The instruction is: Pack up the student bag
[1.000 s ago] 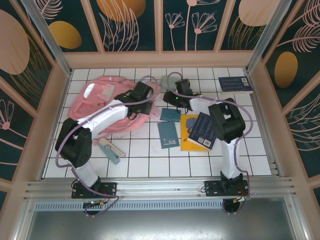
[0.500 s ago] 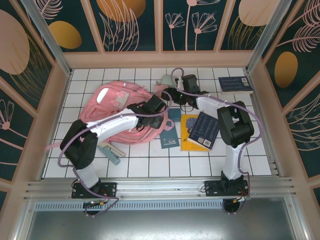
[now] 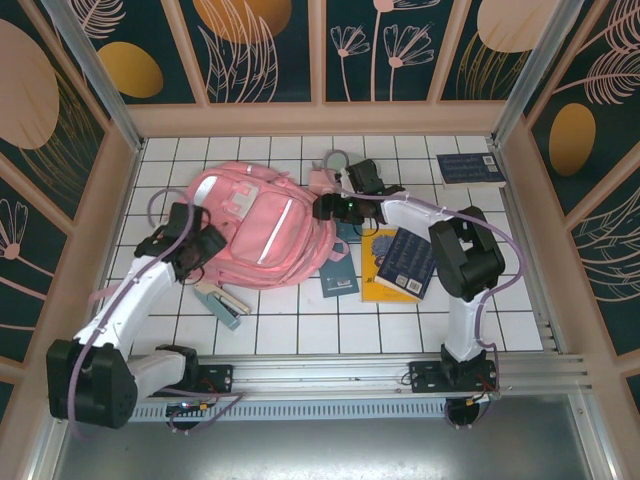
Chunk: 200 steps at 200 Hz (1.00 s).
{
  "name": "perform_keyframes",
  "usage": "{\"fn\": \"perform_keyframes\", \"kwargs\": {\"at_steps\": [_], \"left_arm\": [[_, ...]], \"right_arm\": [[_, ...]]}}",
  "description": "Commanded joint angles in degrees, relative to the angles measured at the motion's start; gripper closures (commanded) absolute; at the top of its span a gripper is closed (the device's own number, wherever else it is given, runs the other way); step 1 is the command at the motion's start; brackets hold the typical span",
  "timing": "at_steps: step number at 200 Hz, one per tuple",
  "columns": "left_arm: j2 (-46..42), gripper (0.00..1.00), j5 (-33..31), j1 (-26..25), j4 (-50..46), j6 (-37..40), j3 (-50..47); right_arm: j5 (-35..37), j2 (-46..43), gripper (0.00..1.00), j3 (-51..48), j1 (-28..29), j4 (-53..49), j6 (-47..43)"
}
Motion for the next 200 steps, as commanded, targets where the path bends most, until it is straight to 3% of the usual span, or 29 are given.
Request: {"fn": "perform_keyframes", "kwargs": {"at_steps": [1, 41, 101, 150, 187, 200], "left_arm": [[-1.44, 0.15, 4.84, 3.89, 1.70, -6.07, -3.27], [0.52, 0.16, 4.91, 5.73, 5.99, -8.14, -6.28], [10.23, 0.23, 3.97, 6.96, 17.79, -5.10, -3.00], [20.44, 0.23, 1.00, 7.68, 19.23, -1.45, 6.09], [27.18, 0.22, 1.76, 9.18, 19.98, 0.10, 12.20], [30.63, 0.22, 4.63, 10.00, 19.84, 1.38, 15.66]], "right_arm": [[1.75, 0.76, 0.24, 2.60, 1.01, -3.89, -2.33], [-0.55, 0.02, 0.33, 1.32, 1.07, -1.92, -1.47], [-0.89, 1.27, 0.59, 2.33, 2.99, -0.71, -0.59], [-0.92, 2.17, 0.60, 3.59, 4.48, -1.59, -0.43], [-1.52, 2.96, 0.59, 4.19, 8.60, -1.17, 1.27], [-2.33, 3.72, 0.58, 4.51, 10.66, -0.37, 2.28]]}}
